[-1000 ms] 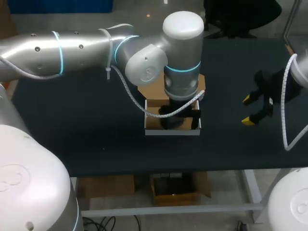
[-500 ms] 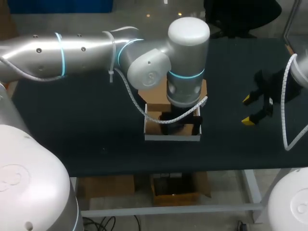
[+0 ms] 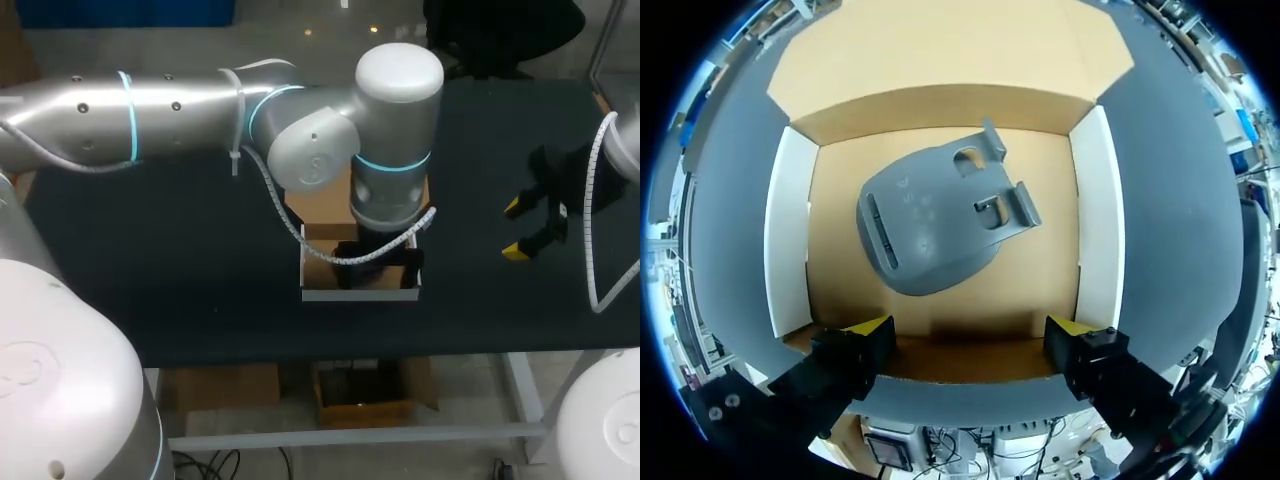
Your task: Assemble the packaging by folding the flat box into shape, placing the metal phone stand inside, and closing the box properly
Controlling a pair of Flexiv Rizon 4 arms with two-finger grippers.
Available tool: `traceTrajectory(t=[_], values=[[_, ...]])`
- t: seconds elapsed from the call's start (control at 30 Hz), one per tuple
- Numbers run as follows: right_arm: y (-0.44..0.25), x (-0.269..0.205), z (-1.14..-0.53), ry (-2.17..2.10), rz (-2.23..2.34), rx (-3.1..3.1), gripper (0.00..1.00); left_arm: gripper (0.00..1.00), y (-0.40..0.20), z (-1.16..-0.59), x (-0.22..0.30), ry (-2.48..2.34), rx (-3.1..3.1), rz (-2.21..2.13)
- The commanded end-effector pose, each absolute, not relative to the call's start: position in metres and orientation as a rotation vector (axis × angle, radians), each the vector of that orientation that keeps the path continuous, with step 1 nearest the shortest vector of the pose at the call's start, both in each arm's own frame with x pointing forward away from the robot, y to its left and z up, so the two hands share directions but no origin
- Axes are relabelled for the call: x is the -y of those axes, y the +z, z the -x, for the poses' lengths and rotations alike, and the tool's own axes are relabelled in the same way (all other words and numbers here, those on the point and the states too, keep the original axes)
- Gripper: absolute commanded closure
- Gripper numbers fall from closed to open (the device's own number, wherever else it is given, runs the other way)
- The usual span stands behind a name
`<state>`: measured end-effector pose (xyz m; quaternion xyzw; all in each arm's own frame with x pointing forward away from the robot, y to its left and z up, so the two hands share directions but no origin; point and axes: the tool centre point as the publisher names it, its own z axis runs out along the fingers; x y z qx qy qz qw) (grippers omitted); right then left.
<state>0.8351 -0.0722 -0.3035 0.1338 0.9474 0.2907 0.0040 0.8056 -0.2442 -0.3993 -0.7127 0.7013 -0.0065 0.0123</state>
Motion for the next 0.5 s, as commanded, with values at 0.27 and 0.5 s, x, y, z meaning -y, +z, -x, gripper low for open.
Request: traceTrajectory(t=[0.27,0.5], values=[[-0.302,0.073,-0.835,0.915,-0.418,-2.971,0.00,0.00,-0.402,-0.792,0.247,0.008,-2.164,2.246],[-0.302,0.073,-0.835,0.915,-0.418,-2.971,0.00,0.00,-0.397,-0.784,0.244,-0.007,-2.148,2.260]])
